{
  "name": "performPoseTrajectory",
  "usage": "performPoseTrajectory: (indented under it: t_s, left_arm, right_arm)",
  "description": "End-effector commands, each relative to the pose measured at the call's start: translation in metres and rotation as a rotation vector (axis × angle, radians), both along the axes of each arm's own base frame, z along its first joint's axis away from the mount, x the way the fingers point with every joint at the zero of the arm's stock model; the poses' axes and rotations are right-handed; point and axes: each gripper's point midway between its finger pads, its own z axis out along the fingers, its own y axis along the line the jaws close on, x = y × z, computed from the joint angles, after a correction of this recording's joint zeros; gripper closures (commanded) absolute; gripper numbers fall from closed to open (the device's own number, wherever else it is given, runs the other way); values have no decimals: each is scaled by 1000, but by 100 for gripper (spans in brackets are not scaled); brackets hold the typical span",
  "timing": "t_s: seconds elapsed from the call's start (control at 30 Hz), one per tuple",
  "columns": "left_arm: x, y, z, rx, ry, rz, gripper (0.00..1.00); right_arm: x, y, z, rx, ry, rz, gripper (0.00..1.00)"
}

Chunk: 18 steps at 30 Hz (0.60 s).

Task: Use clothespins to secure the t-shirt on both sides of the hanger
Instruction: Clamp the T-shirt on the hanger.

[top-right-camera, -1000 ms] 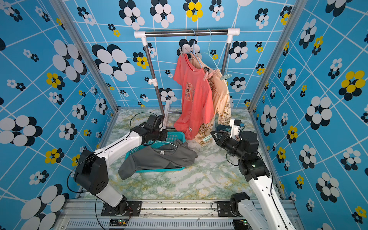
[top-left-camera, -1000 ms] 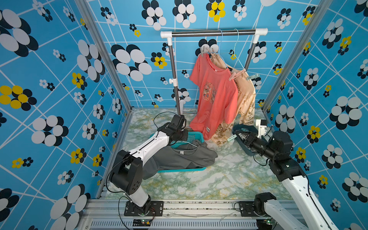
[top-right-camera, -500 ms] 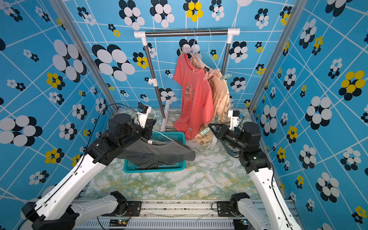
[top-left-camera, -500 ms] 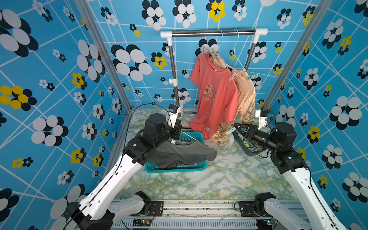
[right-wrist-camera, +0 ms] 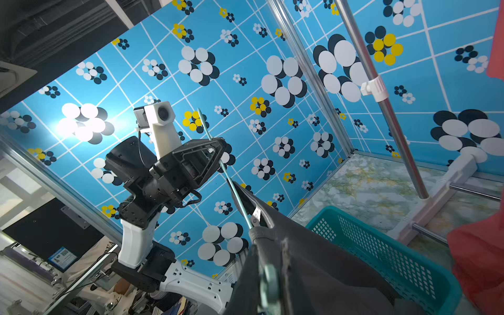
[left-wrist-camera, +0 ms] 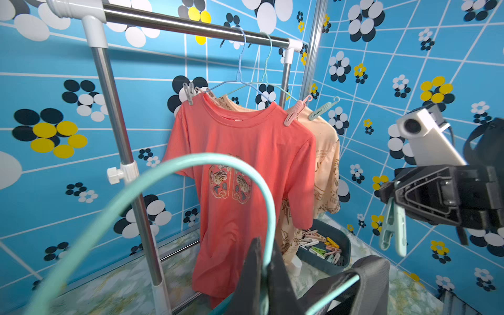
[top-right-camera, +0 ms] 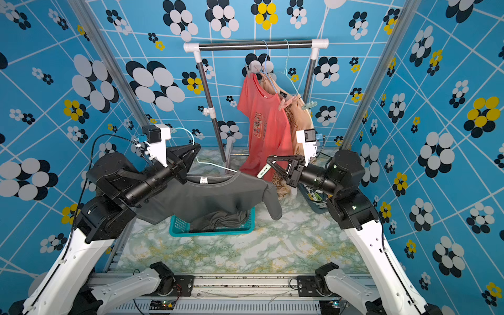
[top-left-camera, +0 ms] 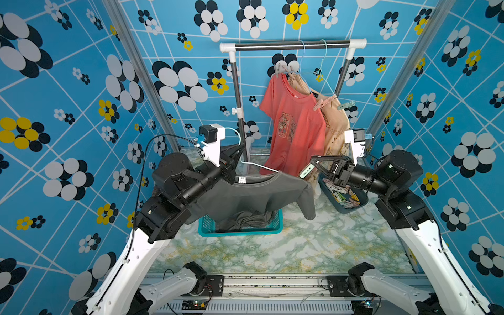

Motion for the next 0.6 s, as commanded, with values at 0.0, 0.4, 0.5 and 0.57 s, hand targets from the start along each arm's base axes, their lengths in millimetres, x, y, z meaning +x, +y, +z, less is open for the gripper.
performPoseTrajectory:
  t_s: [0.0,0.4,0.5,0.57]
  left_arm:
    - [-11,-9,19,-78,4,-92,100]
    - [-9,-10,26,-117,22,-97,100]
    - [-11,-10,33,-133,19,-102,100]
    - [-11,-9,37,-137,16,-101,100]
  right_arm:
    - [-11,10,1,-41,-61,65,93]
    - [-24,29,-4,-66,-113,188,93]
    - [-29,35,-10,-78,-123,217,92]
    - [-28,37,-11,-79,-127,217,84]
